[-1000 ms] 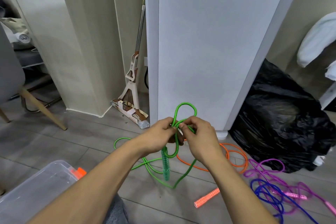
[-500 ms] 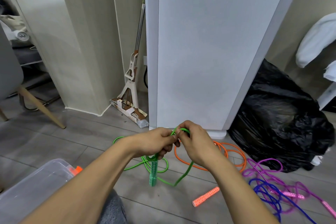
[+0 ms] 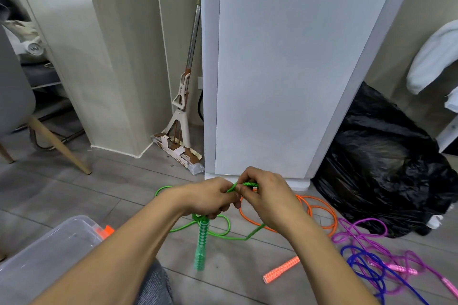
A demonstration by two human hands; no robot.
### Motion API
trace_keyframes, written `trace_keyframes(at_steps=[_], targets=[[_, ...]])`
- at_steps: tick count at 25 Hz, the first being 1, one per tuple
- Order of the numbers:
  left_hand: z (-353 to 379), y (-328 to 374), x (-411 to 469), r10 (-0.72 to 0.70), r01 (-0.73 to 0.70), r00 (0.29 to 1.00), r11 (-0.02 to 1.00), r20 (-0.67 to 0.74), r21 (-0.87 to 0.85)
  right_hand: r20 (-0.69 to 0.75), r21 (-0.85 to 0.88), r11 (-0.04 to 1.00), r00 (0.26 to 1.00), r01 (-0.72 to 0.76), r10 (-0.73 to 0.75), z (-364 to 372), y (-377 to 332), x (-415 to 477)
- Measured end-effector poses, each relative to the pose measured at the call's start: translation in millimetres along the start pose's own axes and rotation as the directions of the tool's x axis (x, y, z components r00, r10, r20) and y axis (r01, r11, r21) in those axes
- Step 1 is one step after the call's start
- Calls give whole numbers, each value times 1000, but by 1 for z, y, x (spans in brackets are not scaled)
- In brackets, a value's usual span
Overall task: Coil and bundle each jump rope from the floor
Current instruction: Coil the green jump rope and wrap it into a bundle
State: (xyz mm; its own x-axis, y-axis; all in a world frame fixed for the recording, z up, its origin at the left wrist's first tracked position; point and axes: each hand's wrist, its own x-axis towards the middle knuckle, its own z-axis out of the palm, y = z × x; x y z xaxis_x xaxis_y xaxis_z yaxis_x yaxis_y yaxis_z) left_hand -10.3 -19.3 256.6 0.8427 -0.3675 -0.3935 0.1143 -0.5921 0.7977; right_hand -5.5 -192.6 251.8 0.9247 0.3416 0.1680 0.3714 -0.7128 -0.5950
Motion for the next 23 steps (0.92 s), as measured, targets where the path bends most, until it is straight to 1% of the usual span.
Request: trace_keyframes(at_steps=[1, 2, 3, 4, 6, 8, 9, 10, 11, 12, 13, 14, 15, 16, 17, 18, 20, 22, 23], targets=[[-1, -2, 2, -3, 4, 1000, 1000, -31, 10, -23, 6, 1000, 1000, -4, 4, -1, 0, 0], [-3, -3, 5, -1, 6, 994, 999, -105, 49, -57, 12, 1000, 998, -14, 15, -2, 0, 1], [-6, -6, 10, 11, 10, 977, 995, -212, 100, -84, 15, 999, 996, -33, 35, -5, 2, 1], [-10, -8, 13, 18, 22, 944, 993, -330, 116, -92, 17, 998, 994, -61, 62, -8, 3, 2], [-21, -11, 18, -28, 32, 828, 999, -560, -3, -70, 38, 990, 988, -137, 139, -14, 8, 4], [-32, -17, 21, -109, 49, 659, 994, -744, -102, -72, 51, 976, 974, -210, 213, -21, 14, 6], [-38, -21, 21, -155, 64, 569, 987, -807, -144, -83, 41, 972, 968, -233, 236, -24, 18, 6], [-41, -23, 21, -197, 61, 497, 979, -845, -193, -87, 26, 968, 964, -251, 253, -27, 21, 6], [-42, -24, 22, -245, 10, 460, 962, -853, -271, -83, 10, 961, 958, -275, 275, -28, 23, 6], [-40, -21, 23, -289, -100, 476, 921, -831, -377, -82, -12, 952, 950, -304, 302, -29, 24, 5], [-34, -16, 23, -308, -219, 539, 847, -784, -484, -96, -26, 941, 938, -336, 332, -27, 24, 5], [-27, -10, 22, -304, -299, 616, 763, -727, -573, -129, -12, 934, 927, -357, 353, -24, 21, 5], [-21, -3, 20, -277, -331, 686, 704, -672, -628, -165, 44, 933, 918, -358, 360, -20, 18, 7], [-14, 2, 19, -236, -329, 743, 686, -627, -648, -195, 134, 936, 917, -327, 348, -16, 12, 7], [-8, 6, 18, -201, -319, 784, 682, -588, -658, -215, 230, 932, 919, -281, 330, -11, 5, 9], [-2, 9, 17, -178, -308, 811, 681, -557, -665, -237, 309, 922, 920, -235, 314, -7, -1, 9], [6, 14, 17, -165, -288, 844, 664, -510, -690, -288, 414, 891, 902, -187, 323, 0, -10, 10], [12, 18, 17, -150, -286, 862, 646, -485, -708, -326, 471, 865, 878, -171, 351, 3, -15, 9], [15, 20, 16, -145, -291, 864, 637, -481, -714, -330, 473, 863, 874, -176, 358, 4, -18, 7]])
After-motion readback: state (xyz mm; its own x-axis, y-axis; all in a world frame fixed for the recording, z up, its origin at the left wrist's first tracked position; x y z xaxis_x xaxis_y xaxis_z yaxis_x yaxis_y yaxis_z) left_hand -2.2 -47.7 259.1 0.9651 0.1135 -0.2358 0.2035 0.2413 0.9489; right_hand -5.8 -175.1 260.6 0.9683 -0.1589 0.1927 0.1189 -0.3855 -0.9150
